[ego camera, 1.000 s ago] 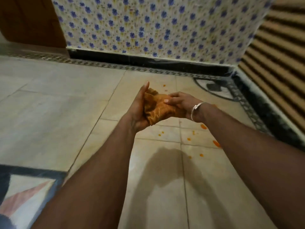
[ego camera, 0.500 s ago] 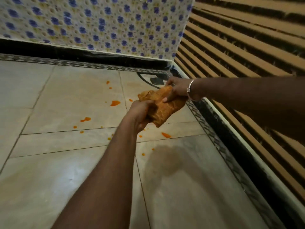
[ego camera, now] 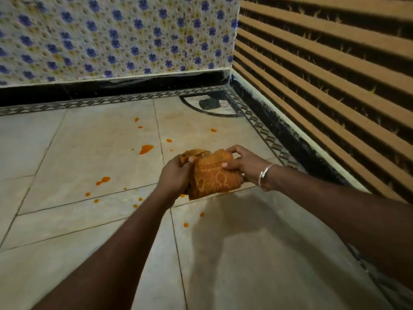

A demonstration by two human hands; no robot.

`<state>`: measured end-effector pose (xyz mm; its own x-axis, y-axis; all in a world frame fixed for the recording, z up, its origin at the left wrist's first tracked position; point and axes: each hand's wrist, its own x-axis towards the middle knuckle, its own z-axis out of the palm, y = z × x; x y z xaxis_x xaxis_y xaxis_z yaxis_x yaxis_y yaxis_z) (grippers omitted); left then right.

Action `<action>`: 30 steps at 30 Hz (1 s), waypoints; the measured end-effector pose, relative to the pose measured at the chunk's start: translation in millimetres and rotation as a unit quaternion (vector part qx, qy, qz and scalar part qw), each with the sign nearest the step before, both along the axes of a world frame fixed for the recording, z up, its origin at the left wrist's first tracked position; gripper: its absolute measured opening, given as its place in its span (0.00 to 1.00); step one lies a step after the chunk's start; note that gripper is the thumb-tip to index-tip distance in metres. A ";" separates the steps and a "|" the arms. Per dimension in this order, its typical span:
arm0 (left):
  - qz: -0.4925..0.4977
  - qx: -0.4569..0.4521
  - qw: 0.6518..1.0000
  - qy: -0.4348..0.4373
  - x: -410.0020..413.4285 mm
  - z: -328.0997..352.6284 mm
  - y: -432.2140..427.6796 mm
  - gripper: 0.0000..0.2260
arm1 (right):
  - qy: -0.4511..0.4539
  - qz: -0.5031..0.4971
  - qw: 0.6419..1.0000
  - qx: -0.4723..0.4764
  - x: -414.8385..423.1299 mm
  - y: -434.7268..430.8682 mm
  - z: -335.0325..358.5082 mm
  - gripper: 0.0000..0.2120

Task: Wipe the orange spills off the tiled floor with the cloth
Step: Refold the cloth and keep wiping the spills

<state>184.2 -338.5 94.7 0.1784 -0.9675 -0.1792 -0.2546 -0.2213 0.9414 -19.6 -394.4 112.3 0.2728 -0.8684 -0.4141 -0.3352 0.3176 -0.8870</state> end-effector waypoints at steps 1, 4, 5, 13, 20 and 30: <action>-0.019 0.003 0.999 -0.033 -5.4 0.7 -4.2 0.17 | 0.010 0.005 1.000 -0.020 -7.2 0.0 -6.9 0.19; -0.062 -0.016 0.984 -0.166 -23.2 -2.9 -20.1 0.19 | 0.041 -0.008 0.995 -0.094 -30.3 -4.1 -21.6 0.16; -0.068 -0.018 0.977 -0.203 -27.1 -3.9 -24.0 0.20 | 0.054 -0.023 0.990 -0.127 -36.8 -4.8 -26.7 0.16; -0.167 -0.077 0.975 -0.121 -60.8 -11.5 -27.4 0.18 | 0.116 -0.055 0.962 -0.242 -80.7 8.1 -66.4 0.16; -0.311 -0.010 0.949 0.043 -96.7 35.7 -50.1 0.12 | -0.084 -0.034 0.993 -0.079 -123.8 27.9 -36.1 0.26; -0.324 0.021 0.936 0.135 -114.5 41.6 -67.6 0.19 | -0.042 0.012 0.992 -0.122 -126.3 20.0 17.4 0.18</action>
